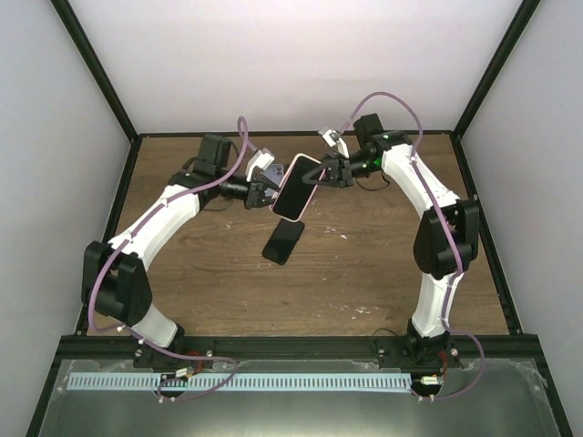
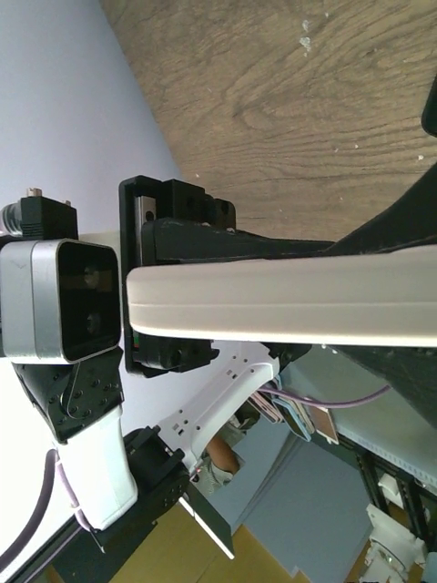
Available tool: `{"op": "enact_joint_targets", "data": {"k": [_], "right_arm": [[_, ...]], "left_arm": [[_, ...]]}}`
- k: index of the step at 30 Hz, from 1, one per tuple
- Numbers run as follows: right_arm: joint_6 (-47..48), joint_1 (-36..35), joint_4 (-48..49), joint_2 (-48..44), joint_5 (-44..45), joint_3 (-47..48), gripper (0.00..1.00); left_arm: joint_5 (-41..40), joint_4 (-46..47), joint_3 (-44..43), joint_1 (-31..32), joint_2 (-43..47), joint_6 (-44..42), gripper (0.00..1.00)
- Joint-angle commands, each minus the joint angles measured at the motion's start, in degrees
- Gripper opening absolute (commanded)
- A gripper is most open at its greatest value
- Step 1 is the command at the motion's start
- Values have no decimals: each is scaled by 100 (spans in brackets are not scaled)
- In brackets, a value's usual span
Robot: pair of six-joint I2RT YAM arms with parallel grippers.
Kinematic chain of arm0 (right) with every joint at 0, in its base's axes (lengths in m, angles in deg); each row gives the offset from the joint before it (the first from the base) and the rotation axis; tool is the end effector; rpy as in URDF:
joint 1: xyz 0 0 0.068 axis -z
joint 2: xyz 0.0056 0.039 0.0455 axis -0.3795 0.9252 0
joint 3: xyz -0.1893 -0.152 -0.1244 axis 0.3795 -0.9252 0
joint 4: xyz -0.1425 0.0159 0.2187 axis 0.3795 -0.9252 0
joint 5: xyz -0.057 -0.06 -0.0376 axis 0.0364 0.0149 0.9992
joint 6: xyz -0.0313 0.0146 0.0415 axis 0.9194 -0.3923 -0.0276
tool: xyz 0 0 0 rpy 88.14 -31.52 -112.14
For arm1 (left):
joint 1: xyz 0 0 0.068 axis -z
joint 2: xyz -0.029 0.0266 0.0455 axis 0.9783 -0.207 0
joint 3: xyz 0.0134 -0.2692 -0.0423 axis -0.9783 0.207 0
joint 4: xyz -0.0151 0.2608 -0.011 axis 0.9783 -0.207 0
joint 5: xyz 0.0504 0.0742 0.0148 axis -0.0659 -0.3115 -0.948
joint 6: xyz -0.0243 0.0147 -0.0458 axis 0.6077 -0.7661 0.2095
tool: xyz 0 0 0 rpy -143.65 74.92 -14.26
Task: Take the phone out of the phone case
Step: Remove the phone case from the phone.
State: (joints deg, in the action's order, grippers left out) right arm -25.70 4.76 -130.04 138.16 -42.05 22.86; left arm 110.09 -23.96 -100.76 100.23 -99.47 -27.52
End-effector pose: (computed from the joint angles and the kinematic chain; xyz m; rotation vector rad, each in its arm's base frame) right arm 0.3618 0.1518 0.3119 -1.1808 1.5852 1.7811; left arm 0.3048 -0.1581 0.3121 1.0299 1.9185 -1.3778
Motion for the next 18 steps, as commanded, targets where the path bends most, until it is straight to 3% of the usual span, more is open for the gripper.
{"op": "enact_joint_targets", "data": {"k": [1,3,6,13,15,18], "right_arm": [[203,-694,165,59,252,376,14],[-327,-543,727,-30,439,283,21],[-1287,-210,1764,-273,629,-15,41],[-2586,100,3699,-917,2508,-587,60],[-2958,87,4340,-1172,3182,-1027,69],[-2930,13,4686,-1409,3883,-1283,70]], "left_arm": [[542,1033,209,85,68,971,1],[589,1469,436,-77,161,1450,0],[583,1908,698,-291,239,2007,0],[150,3443,1260,-747,228,3925,0],[-75,3571,1269,-825,182,4275,0],[-368,3482,1165,-881,73,4667,0]]}}
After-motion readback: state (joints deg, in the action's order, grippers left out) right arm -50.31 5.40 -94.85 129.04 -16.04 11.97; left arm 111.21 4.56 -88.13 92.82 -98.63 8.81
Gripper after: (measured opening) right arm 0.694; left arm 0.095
